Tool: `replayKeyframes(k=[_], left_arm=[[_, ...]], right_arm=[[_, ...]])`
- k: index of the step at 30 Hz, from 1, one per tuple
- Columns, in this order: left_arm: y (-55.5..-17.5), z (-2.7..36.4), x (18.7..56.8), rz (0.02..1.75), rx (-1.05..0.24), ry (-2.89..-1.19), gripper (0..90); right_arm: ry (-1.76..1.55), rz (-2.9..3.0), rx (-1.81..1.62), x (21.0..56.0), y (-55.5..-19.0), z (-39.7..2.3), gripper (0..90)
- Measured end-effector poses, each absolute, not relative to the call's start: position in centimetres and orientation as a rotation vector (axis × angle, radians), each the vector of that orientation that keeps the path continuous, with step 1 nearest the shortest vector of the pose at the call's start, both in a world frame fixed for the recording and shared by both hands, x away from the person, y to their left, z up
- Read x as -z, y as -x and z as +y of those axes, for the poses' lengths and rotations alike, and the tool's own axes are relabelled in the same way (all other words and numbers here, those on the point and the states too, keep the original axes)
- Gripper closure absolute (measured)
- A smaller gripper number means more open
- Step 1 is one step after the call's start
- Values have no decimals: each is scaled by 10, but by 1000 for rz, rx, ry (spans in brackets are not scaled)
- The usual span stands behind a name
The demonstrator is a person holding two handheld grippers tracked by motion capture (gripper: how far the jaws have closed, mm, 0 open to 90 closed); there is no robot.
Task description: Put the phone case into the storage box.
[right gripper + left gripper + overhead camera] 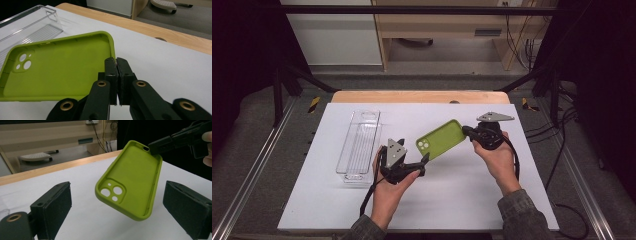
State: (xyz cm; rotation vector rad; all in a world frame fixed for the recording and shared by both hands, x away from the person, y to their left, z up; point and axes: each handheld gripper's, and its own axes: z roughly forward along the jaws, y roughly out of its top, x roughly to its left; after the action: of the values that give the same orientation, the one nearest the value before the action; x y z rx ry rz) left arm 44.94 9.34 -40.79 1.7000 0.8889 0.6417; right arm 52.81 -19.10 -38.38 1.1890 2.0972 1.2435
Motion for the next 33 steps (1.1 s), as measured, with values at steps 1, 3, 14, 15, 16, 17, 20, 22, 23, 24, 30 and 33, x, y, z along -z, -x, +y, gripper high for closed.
replayKeyframes(k=[1, 3, 14, 15, 16, 17, 20, 22, 23, 24, 30, 33], left_arm=[[-450, 92, 409, 889, -643, -1705, 81], [-450, 89, 410, 891, -643, -1713, 83], [-448, 79, 418, 902, -645, -1709, 155], [-448, 78, 418, 899, -644, -1718, 166], [-448, 77, 419, 899, -645, -1725, 171], [-448, 76, 420, 899, -641, -1727, 177], [-447, 76, 420, 911, -645, -1722, 201], [-447, 77, 420, 930, -651, -1713, 226], [-447, 78, 420, 939, -646, -1709, 234], [-448, 79, 420, 948, -641, -1703, 242], [-446, 80, 423, 973, -615, -1694, 327], [-444, 79, 426, 978, -603, -1691, 346]], right_arm=[[-1188, 2097, -1244, 384, -528, -191, 882], [-1187, 2097, -1244, 384, -528, -191, 882], [-1196, 2085, -1253, 387, -526, -196, 882], [-1194, 2085, -1253, 387, -526, -196, 882], [-1196, 2083, -1255, 387, -526, -197, 882], [-1198, 2083, -1258, 386, -526, -197, 882], [-1193, 2085, -1265, 386, -525, -196, 882], [-1190, 2087, -1264, 385, -525, -196, 882], [-1189, 2087, -1265, 385, -525, -196, 882], [-1189, 2086, -1267, 385, -525, -196, 882], [-1187, 2094, -1269, 385, -525, -195, 882], [-1185, 2089, -1273, 385, -525, -196, 882]])
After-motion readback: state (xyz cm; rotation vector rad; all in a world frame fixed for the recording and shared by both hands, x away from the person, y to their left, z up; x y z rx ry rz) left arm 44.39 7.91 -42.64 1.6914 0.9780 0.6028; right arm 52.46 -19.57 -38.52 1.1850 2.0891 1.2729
